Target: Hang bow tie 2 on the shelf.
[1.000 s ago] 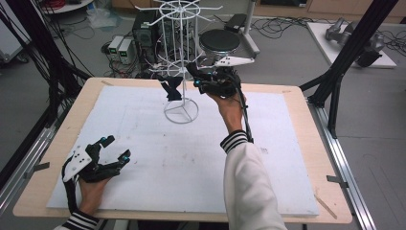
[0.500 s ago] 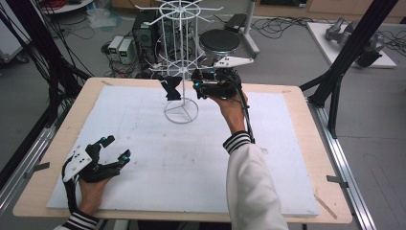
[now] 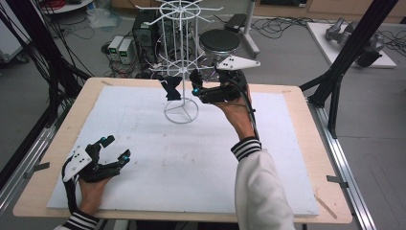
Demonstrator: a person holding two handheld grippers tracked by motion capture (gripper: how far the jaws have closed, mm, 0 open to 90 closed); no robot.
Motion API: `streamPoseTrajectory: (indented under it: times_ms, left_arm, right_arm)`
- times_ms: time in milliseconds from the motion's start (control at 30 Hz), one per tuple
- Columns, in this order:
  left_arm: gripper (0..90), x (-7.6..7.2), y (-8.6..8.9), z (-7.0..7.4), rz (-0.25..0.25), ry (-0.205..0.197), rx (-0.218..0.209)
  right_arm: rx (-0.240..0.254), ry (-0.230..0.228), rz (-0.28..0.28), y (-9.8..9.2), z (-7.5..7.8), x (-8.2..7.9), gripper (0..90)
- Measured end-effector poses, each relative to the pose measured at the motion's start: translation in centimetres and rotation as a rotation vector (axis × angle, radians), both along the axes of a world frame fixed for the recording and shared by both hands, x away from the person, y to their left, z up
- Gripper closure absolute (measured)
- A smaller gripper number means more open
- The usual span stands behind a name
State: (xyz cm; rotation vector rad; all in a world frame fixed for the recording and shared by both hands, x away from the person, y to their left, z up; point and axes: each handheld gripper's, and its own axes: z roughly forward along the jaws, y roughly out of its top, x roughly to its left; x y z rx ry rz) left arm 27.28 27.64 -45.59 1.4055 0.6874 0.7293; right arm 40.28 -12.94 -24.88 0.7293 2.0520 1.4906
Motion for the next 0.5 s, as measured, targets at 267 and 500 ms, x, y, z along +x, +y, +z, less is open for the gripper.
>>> streamPoseTrajectory:
  times_ms: [267, 500]
  left_arm:
    - [19.1, 0.0, 0.0, 0.0, 0.0, 0.0, 0.004]
    - [19.1, 0.0, 0.0, 0.0, 0.0, 0.002, 0.004]
  right_arm:
    - [0.099, -0.074, -0.023, -4.1, -0.3, -3.9, 2.3]
    - [0.104, -0.094, -0.129, -10.2, -4.9, -8.8, 2.3]
